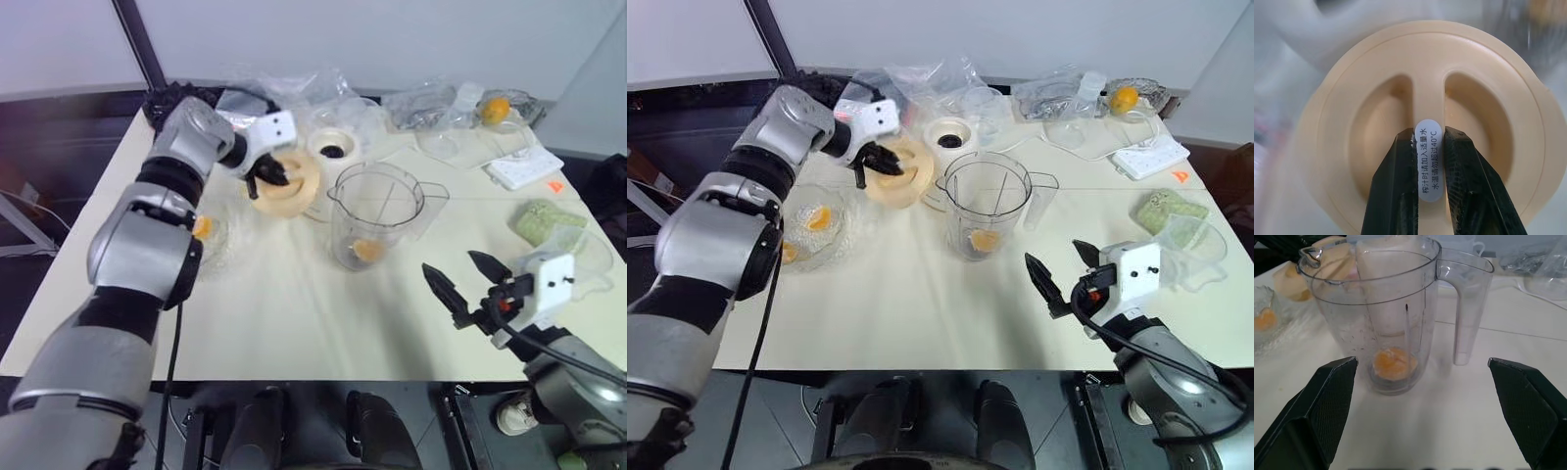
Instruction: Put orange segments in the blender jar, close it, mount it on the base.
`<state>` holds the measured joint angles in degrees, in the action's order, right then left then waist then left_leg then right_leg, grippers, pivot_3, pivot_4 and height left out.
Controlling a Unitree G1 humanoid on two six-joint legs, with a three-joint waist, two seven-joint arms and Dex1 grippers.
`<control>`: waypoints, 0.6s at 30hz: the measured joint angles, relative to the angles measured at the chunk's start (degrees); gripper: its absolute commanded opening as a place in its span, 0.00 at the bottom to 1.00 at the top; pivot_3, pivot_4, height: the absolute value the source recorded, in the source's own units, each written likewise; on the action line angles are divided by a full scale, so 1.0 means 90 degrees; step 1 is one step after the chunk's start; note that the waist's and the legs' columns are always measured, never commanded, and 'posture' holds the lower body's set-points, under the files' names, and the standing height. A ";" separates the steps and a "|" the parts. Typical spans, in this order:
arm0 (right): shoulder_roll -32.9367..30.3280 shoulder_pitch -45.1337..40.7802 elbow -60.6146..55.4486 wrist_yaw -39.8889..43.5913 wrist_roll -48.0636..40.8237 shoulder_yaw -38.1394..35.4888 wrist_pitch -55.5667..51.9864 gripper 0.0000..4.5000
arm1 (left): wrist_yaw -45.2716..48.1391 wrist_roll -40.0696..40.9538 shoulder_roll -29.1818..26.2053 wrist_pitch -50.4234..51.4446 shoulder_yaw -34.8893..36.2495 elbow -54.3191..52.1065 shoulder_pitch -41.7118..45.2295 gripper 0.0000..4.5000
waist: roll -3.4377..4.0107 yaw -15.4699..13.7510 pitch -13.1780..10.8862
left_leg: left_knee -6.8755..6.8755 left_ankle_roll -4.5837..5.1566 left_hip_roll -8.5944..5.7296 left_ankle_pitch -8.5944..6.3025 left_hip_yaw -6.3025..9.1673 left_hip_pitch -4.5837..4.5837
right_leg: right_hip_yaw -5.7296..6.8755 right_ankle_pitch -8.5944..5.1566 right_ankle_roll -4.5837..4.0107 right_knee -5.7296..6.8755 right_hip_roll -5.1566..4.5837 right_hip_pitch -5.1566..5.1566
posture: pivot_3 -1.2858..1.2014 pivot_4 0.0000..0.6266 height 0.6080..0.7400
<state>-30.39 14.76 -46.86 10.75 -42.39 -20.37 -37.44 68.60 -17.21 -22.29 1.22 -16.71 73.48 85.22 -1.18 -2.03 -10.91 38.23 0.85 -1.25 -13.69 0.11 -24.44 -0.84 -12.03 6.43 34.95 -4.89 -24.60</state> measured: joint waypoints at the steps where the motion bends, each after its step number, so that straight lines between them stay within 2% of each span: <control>1: 0.0000 -0.0008 0.0027 0.0015 0.0024 -0.0003 0.0004 1.00 | 0.0008 -0.0003 -0.0046 0.0017 0.0001 0.0003 0.0007 0.04 | -0.0002 0.0013 -0.0001 | 0.0000 0.0000 0.0003 0.0000 0.0002 0.0000 | 0.0000 0.0001 0.0000 0.0003 0.0005 -0.0001 | 0.52 0.24 1.00; 7: -0.0069 -0.0190 0.0518 0.0193 0.0256 -0.0076 0.0064 1.00 | -0.0088 -0.0117 -0.0491 -0.0080 0.0000 0.0037 0.0836 0.04 | -0.0019 0.0032 -0.0017 | 0.0001 0.0000 0.0009 0.0001 0.0008 -0.0002 | 0.0000 0.0001 0.0000 0.0014 0.0018 -0.0007 | 0.52 0.24 1.00; 11: -0.0161 -0.0436 0.0771 0.0357 0.0505 -0.0073 0.0179 1.00 | 0.0212 -0.0082 -0.0475 -0.0207 0.0077 0.0029 0.1463 0.04 | -0.0018 -0.0015 -0.0017 | 0.0001 0.0000 0.0007 0.0000 0.0002 -0.0004 | -0.0002 -0.0001 0.0000 0.0003 0.0014 -0.0005 | 0.52 0.24 1.00; 18: 0.0091 -0.0714 0.0990 0.0260 0.1044 0.0193 0.0383 1.00 | 0.0674 0.0351 0.0506 0.0192 0.0582 0.0208 0.2287 0.04 | -0.0022 -0.0008 -0.0019 | 0.0002 0.0001 0.0005 0.0000 0.0003 -0.0009 | 0.0000 -0.0003 0.0004 0.0002 0.0015 -0.0005 | 0.52 0.24 1.00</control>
<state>-29.57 8.33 -37.95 13.09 -33.00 -18.64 -34.00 74.67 -14.05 -17.74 2.95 -11.47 75.35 105.81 -1.38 -2.10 -11.08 38.25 0.85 -1.21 -13.69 0.14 -24.53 -0.84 -12.06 6.46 34.97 -4.75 -24.65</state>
